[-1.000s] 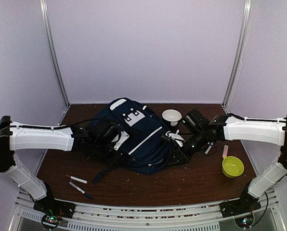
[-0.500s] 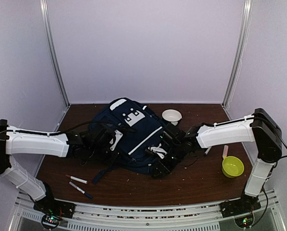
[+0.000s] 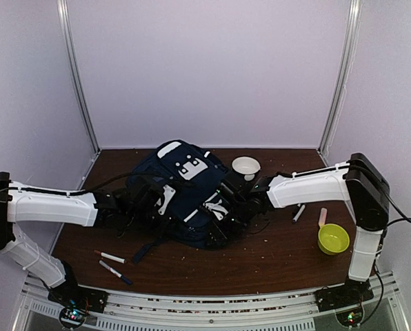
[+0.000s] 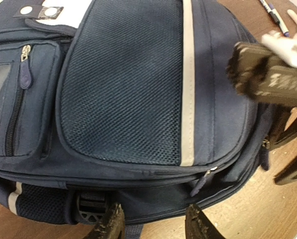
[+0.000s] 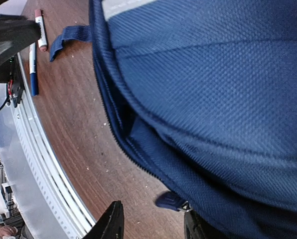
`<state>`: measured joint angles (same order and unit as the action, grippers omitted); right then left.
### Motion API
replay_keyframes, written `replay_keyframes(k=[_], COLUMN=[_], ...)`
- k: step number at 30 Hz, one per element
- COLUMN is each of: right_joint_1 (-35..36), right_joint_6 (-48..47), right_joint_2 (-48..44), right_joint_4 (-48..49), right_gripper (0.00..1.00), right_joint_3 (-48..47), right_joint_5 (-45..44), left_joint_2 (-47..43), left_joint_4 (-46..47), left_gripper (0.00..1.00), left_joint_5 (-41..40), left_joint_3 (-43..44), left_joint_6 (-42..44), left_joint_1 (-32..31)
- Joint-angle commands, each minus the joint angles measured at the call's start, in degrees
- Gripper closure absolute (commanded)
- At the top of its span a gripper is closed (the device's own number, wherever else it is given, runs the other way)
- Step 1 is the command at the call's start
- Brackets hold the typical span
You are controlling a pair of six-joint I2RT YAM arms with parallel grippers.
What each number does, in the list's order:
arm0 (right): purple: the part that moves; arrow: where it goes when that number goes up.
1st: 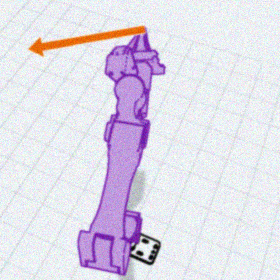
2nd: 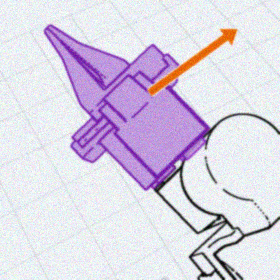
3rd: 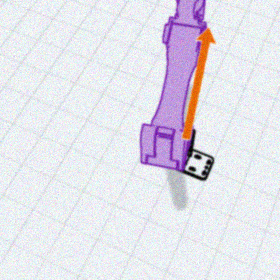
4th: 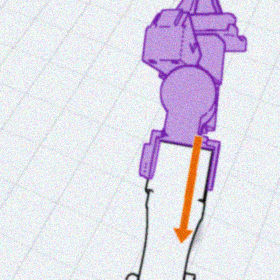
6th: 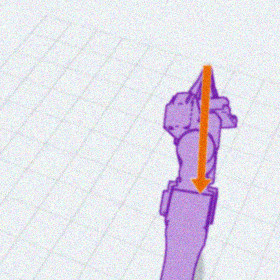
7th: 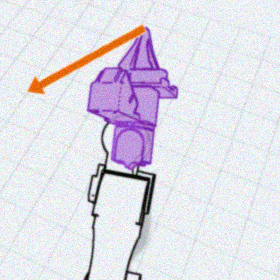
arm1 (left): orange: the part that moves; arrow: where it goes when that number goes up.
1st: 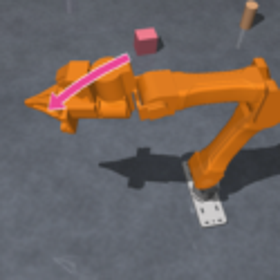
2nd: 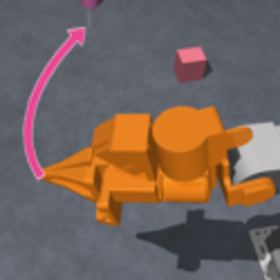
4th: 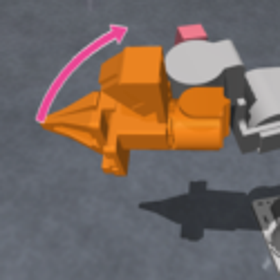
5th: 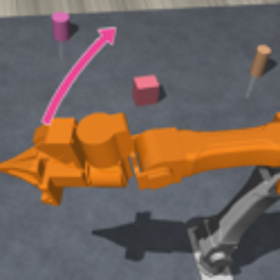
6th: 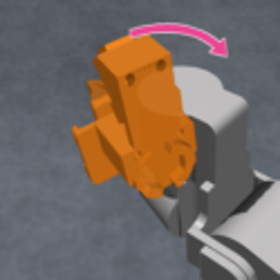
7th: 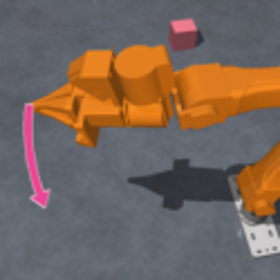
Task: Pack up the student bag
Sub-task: Rotate the student bag at the center of the board, then pick up the largest pocket of the bag from the student bag.
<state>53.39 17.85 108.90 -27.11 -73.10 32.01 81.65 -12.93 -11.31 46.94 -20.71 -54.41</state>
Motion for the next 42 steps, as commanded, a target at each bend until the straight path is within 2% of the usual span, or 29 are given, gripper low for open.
replay_keyframes(k=[1, 4, 10, 12, 16, 18, 19, 23, 26, 31, 34, 37, 39, 42], right_joint_1=[-0.1, -0.8, -2.2, -2.8, -2.8, -2.8, -2.6, -2.6, -2.6, -3.0, -3.2, -3.3, -2.9, -2.1], right_joint_6=[4.6, 6.2, 8.2, 9.1, 10.4, 11.0, 11.2, 12.9, 12.6, 8.2, 4.5, 0.6, -4.5, -12.0], right_joint_2=[2.5, 3.9, 6.0, 6.4, 8.0, 9.5, 10.2, 13.4, 14.1, 8.8, 3.8, -0.9, -2.6, -3.4], right_joint_4=[-1.1, -1.3, -1.8, -0.8, -1.5, -2.7, -3.5, -5.3, -5.8, -5.7, -6.3, -5.5, -6.0, -10.6], right_gripper=[0.63, 0.71, 0.75, 0.71, 0.55, 0.51, 0.52, 0.76, 0.84, 0.92, 1.00, 1.00, 1.00, 1.00], right_joint_3=[-1.7, -1.9, -0.8, -0.3, -1.9, -3.7, -4.5, -4.9, -3.9, -1.7, 0.1, 2.5, 2.9, 0.7], right_joint_5=[-4.9, -6.7, -10.2, -9.3, -9.3, -9.6, -10.5, -14.1, -14.7, -12.1, -10.0, -6.6, -1.1, 2.3], left_joint_2=[-0.5, -1.2, -2.7, -2.9, -3.5, -3.8, -4.0, -5.2, -6.2, -6.5, -7.0, -7.8, -7.3, -5.0], left_joint_4=[4.4, 5.1, 5.9, 5.8, 6.0, 6.0, 6.0, 5.6, 5.3, 5.8, 10.9, 19.0, 24.5, 26.0], left_gripper=[0.57, 0.57, 0.57, 0.57, 0.57, 0.57, 0.57, 0.57, 0.57, 0.57, 0.56, 0.54, 0.52, 0.51], left_joint_5=[2.6, 2.6, 2.1, 2.0, 2.4, 2.5, 2.5, 2.5, 2.2, 2.7, 4.2, 6.3, 8.2, 9.2], left_joint_3=[-1.5, -2.6, -4.1, -4.3, -4.6, -4.7, -4.8, -4.8, -4.9, -5.4, -7.6, -11.2, -13.2, -12.5], left_joint_6=[-1.6, -2.1, -2.1, -2.1, -2.2, -2.2, -2.2, -2.1, -1.7, 1.2, 6.2, 11.5, 13.2, 15.3], left_joint_1=[0.1, 0.1, 0.0, 0.0, 0.0, 0.0, 0.0, 0.0, 0.0, -0.3, -2.4, -5.5, -6.5, -8.4])
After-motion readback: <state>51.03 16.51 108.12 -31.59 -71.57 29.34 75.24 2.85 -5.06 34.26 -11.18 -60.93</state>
